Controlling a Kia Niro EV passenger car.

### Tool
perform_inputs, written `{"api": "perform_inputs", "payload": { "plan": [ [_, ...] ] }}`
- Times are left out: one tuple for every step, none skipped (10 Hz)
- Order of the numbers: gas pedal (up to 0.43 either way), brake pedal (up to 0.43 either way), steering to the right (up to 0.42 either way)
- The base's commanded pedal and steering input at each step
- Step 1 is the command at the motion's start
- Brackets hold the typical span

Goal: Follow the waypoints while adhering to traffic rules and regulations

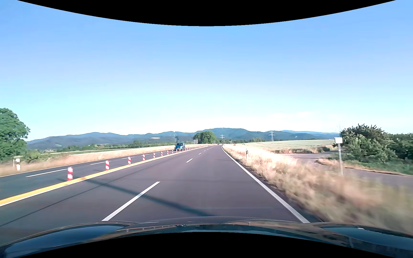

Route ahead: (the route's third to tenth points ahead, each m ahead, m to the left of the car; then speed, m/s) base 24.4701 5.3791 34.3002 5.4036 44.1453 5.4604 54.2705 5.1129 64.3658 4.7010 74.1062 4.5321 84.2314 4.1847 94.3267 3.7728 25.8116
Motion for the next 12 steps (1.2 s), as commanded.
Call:
{"api": "perform_inputs", "payload": {
  "plan": [
    [0.22,0.0,0.0],
    [0.22,0.0,0.0],
    [0.22,0.0,0.001],
    [0.22,0.0,0.001],
    [0.22,0.0,0.0],
    [0.22,0.0,0.0],
    [0.22,0.0,0.0],
    [0.22,0.0,0.0],
    [0.22,0.0,0.0],
    [0.22,0.0,0.0],
    [0.22,0.0,0.001],
    [0.22,0.0,0.001]
  ]
}}
